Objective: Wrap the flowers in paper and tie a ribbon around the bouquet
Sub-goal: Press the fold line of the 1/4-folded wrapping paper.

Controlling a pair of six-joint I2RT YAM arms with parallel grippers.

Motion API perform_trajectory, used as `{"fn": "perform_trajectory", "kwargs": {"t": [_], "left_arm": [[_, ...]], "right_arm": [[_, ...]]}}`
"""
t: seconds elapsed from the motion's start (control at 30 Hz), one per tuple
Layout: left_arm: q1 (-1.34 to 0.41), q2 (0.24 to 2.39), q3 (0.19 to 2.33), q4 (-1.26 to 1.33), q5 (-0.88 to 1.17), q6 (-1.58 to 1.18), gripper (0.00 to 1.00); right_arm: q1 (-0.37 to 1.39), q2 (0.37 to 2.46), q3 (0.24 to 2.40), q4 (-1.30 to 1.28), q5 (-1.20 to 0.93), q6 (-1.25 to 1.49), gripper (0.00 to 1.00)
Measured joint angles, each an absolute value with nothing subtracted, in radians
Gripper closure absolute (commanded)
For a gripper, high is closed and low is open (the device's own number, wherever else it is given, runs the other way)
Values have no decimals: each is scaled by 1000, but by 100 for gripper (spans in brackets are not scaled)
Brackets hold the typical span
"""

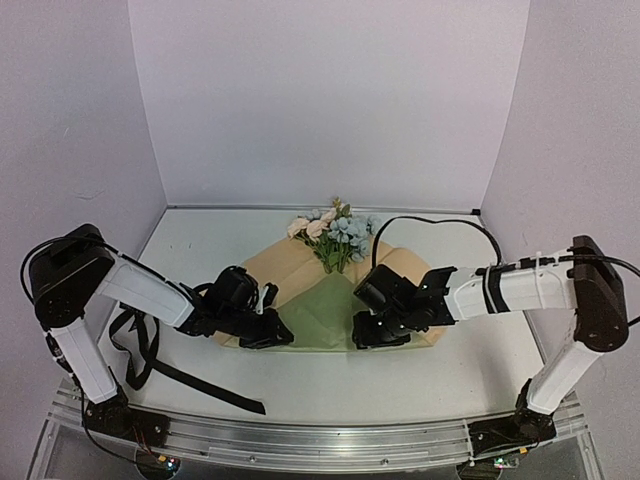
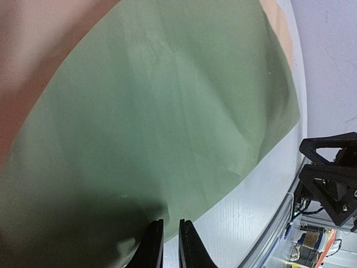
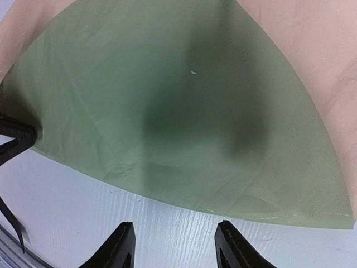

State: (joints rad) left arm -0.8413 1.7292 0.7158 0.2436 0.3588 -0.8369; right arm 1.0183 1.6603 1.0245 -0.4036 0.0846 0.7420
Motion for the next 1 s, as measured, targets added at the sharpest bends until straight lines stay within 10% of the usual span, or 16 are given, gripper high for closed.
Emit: {"fn": "perform_trajectory", "kwargs": {"t": [1.0], "left_arm": [[-790,1584,510,238,218,-921,92]], "right_arm": [[863,1634,761,-159,-4,978,64]]}}
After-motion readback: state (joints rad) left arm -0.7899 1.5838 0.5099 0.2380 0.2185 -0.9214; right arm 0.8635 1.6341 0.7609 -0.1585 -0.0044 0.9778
